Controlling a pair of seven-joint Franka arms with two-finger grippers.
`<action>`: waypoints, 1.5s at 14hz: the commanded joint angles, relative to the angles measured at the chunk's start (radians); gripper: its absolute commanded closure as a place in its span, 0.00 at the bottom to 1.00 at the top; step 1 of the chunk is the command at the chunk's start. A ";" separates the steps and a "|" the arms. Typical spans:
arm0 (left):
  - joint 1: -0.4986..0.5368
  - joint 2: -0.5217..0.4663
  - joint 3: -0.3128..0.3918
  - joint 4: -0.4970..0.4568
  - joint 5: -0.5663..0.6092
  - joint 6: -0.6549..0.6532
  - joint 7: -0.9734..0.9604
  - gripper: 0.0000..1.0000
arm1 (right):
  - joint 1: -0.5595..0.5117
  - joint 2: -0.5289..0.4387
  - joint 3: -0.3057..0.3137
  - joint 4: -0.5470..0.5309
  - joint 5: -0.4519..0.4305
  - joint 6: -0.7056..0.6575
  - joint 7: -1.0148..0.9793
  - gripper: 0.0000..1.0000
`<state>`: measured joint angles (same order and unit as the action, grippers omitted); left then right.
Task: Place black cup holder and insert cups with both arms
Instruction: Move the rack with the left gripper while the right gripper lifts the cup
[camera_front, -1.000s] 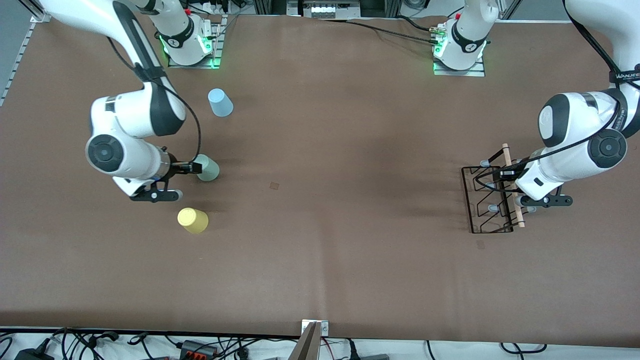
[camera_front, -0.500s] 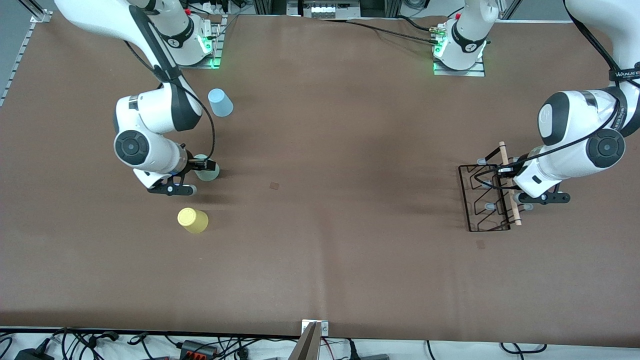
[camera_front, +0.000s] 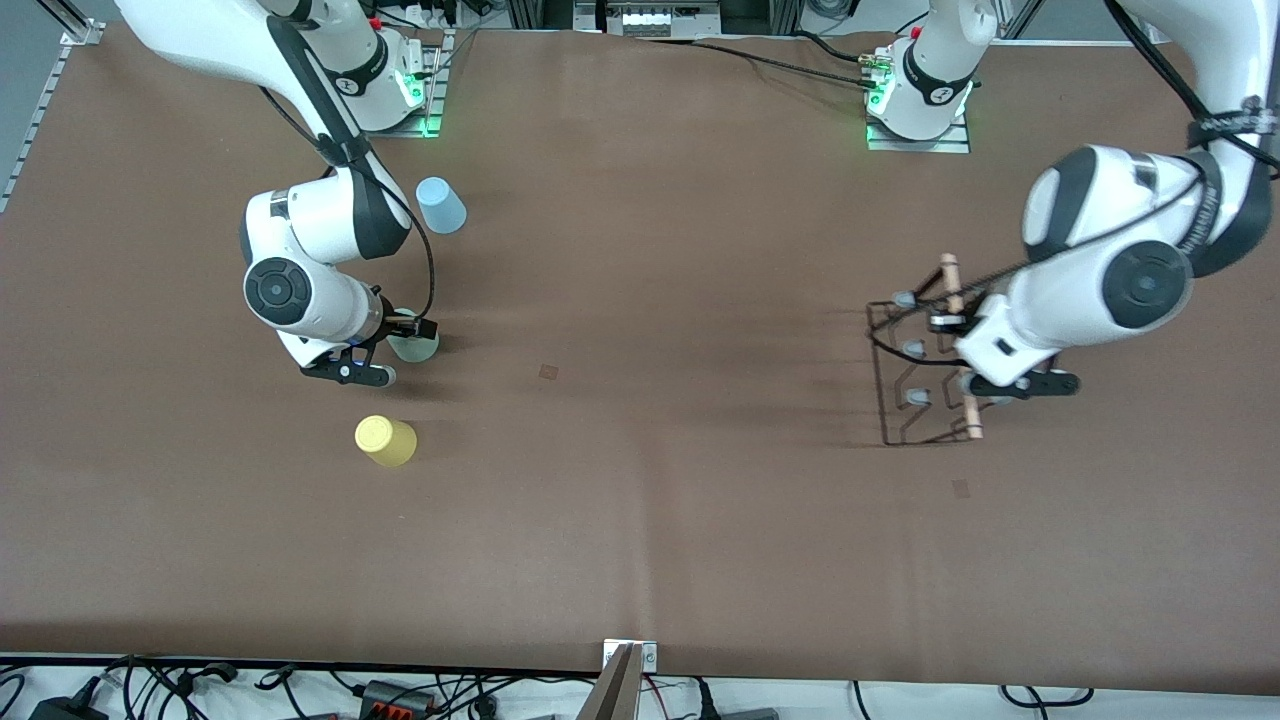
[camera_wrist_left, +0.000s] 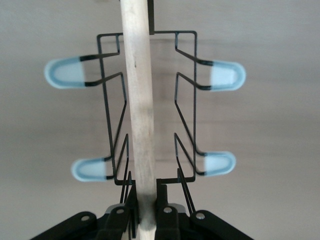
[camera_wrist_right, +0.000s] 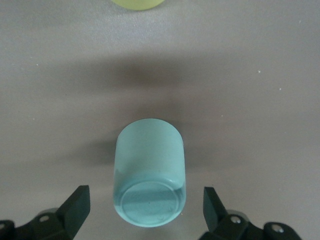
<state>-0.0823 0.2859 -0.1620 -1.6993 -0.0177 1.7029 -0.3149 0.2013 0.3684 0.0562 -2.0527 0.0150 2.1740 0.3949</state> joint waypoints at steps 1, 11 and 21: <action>-0.107 0.090 -0.042 0.142 -0.027 -0.052 -0.159 0.98 | 0.001 0.001 0.002 -0.024 0.042 0.035 0.013 0.00; -0.405 0.343 -0.042 0.348 -0.214 0.202 -0.493 0.97 | -0.008 0.018 0.001 -0.006 0.042 0.017 0.012 0.50; -0.497 0.449 -0.041 0.403 -0.203 0.320 -0.504 0.06 | -0.016 -0.028 -0.006 0.258 0.043 -0.275 -0.005 0.62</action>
<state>-0.5680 0.7085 -0.2102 -1.3360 -0.2137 2.0158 -0.8220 0.1927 0.3410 0.0480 -1.8255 0.0417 1.9314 0.3973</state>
